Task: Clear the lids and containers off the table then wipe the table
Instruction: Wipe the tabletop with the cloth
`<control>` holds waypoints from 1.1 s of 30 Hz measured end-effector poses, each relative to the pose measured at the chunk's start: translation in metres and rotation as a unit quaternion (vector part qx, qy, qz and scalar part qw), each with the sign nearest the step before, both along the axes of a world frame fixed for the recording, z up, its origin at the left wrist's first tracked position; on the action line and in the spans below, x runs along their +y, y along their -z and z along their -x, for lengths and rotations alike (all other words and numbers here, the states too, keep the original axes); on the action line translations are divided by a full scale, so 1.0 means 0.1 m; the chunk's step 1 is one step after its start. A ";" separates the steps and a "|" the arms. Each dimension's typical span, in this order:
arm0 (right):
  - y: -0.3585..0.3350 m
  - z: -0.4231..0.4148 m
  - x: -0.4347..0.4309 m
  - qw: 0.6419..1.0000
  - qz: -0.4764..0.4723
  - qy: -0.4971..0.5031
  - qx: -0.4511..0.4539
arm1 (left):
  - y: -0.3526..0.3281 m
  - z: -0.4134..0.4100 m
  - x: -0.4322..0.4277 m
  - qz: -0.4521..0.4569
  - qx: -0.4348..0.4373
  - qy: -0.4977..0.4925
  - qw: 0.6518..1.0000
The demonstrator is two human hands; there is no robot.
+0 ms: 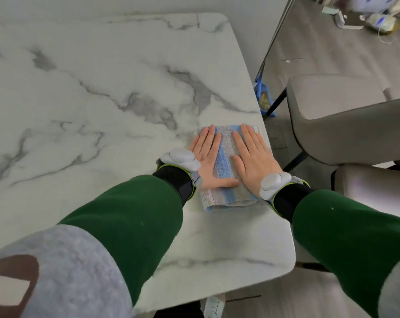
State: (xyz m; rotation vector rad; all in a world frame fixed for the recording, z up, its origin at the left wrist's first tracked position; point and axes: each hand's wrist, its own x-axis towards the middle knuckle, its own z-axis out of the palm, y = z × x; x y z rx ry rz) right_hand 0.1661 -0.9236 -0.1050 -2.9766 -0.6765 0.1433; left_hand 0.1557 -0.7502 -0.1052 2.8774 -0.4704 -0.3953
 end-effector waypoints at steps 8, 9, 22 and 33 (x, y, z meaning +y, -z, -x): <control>0.03 -1.02 0.20 0.999 -0.013 0.034 -0.011 | 0.01 -1.09 0.13 0.005 -0.039 -0.020 0.999; 0.03 -1.14 0.23 0.999 -0.012 0.037 -0.013 | 0.01 -1.21 0.15 0.002 -0.043 -0.021 0.999; 0.04 -2.90 0.62 0.999 -0.020 0.041 -0.017 | -0.07 -2.87 0.37 -0.031 -0.045 -0.081 0.995; 0.06 -3.86 0.90 0.998 -0.035 0.049 -0.024 | 0.14 -3.78 0.61 -0.066 -0.140 -0.099 0.983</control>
